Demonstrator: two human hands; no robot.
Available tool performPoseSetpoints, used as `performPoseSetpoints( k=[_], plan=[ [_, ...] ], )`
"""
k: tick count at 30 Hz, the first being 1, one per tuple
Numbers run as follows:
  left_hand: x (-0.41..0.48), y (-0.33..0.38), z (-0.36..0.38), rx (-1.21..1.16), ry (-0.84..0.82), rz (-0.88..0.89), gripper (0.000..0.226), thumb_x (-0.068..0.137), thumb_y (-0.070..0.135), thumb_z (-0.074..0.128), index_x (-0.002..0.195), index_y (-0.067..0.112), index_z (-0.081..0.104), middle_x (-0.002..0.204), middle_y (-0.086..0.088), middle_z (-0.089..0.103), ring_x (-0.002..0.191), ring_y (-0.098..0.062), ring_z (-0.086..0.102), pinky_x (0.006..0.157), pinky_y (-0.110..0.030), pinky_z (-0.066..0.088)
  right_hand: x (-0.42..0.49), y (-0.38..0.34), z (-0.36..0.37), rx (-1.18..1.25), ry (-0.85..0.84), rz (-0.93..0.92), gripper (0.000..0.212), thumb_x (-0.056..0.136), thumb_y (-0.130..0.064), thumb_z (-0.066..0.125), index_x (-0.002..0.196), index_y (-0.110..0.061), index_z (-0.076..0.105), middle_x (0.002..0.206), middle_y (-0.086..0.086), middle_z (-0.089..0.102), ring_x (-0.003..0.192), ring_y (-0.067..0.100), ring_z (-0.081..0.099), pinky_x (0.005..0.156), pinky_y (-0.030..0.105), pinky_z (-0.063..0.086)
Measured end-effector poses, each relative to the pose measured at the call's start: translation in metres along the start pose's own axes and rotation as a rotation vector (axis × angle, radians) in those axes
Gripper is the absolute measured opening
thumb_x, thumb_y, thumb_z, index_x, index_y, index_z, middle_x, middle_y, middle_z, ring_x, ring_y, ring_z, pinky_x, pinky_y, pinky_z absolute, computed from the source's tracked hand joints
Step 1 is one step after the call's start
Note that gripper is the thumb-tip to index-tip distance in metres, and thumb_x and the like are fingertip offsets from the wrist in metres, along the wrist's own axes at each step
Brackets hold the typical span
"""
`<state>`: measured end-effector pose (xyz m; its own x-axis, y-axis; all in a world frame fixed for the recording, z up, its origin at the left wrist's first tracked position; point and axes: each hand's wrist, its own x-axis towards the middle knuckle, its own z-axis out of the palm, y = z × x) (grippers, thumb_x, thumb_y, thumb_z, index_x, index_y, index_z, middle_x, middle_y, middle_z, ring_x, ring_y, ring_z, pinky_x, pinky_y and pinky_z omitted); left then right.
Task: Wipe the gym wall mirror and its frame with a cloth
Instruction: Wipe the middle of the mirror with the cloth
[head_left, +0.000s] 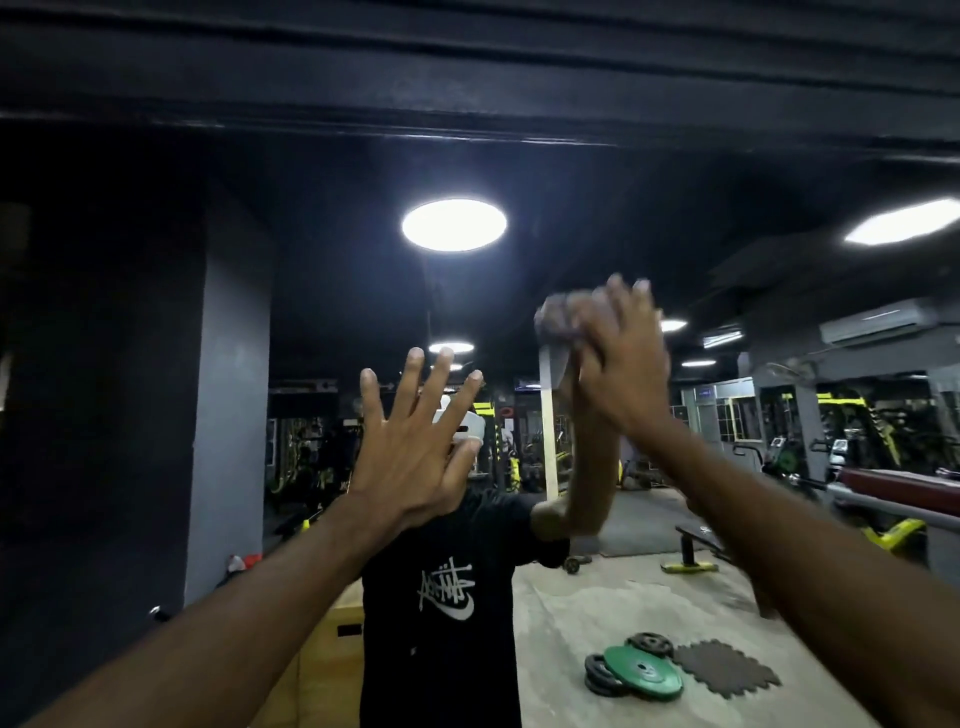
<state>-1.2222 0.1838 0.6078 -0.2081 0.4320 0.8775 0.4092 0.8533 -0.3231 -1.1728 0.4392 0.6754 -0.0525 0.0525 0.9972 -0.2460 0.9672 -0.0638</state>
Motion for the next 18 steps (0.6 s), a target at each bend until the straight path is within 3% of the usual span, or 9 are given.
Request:
performPoseSetpoints(
  k=[3, 7, 10, 13, 15, 18],
  plan=[
    [0.023, 0.008, -0.003, 0.050, -0.004, 0.030, 0.073, 0.097, 0.057, 0.016, 0.163, 0.032, -0.002, 0.171, -0.006, -0.014, 0.157, -0.028, -0.015, 0.120, -0.069, -0.001, 0.053, 0.004, -0.006, -0.051, 0.011, 0.091, 0.043, 0.103, -0.030, 0.052, 0.146, -0.035, 0.047, 0.168, 0.008, 0.022, 0.156, 0.034, 0.009, 0.124, 0.062, 0.014],
    [0.032, 0.027, 0.003, 0.043, -0.008, -0.008, 0.071, 0.099, 0.055, 0.016, 0.163, 0.029, -0.002, 0.170, -0.008, -0.014, 0.157, -0.031, -0.014, 0.120, -0.070, -0.001, -0.048, 0.003, 0.002, -0.024, -0.037, -0.027, 0.051, 0.105, -0.039, 0.047, 0.155, -0.034, 0.040, 0.171, -0.001, 0.009, 0.158, 0.027, -0.002, 0.124, 0.052, 0.001],
    [0.010, 0.039, 0.015, 0.037, 0.015, -0.003, 0.070, 0.099, 0.049, 0.023, 0.164, 0.027, 0.008, 0.171, -0.010, -0.005, 0.158, -0.032, -0.007, 0.119, -0.072, 0.006, -0.160, 0.021, -0.002, -0.022, -0.137, -0.213, 0.050, 0.103, -0.045, 0.046, 0.152, -0.030, 0.046, 0.170, 0.003, 0.018, 0.158, 0.029, 0.006, 0.123, 0.058, 0.012],
    [-0.008, 0.050, 0.022, 0.031, -0.005, -0.008, 0.069, 0.100, 0.047, 0.025, 0.164, 0.026, 0.012, 0.172, -0.010, -0.002, 0.158, -0.032, -0.004, 0.118, -0.072, 0.010, -0.189, 0.047, -0.010, -0.044, -0.207, -0.461, 0.041, 0.105, -0.043, 0.047, 0.143, -0.031, 0.054, 0.164, 0.012, 0.034, 0.155, 0.034, 0.020, 0.122, 0.057, 0.022],
    [-0.011, 0.057, 0.024, 0.022, -0.005, -0.017, 0.069, 0.099, 0.046, 0.028, 0.164, 0.025, 0.014, 0.172, -0.009, -0.001, 0.158, -0.032, -0.003, 0.117, -0.073, 0.010, -0.151, 0.052, -0.012, -0.028, -0.187, -0.422, 0.043, 0.106, -0.046, 0.042, 0.145, -0.030, 0.050, 0.164, 0.011, 0.033, 0.155, 0.033, 0.020, 0.120, 0.062, 0.024],
    [-0.005, 0.058, 0.024, 0.022, 0.012, 0.013, 0.070, 0.097, 0.043, 0.031, 0.163, 0.024, 0.016, 0.172, -0.006, -0.001, 0.158, -0.030, -0.003, 0.116, -0.076, 0.008, -0.062, 0.053, -0.017, -0.057, -0.078, -0.192, 0.045, 0.107, -0.045, 0.039, 0.150, -0.033, 0.044, 0.168, 0.006, 0.021, 0.156, 0.028, 0.007, 0.120, 0.058, 0.010]
  ],
)
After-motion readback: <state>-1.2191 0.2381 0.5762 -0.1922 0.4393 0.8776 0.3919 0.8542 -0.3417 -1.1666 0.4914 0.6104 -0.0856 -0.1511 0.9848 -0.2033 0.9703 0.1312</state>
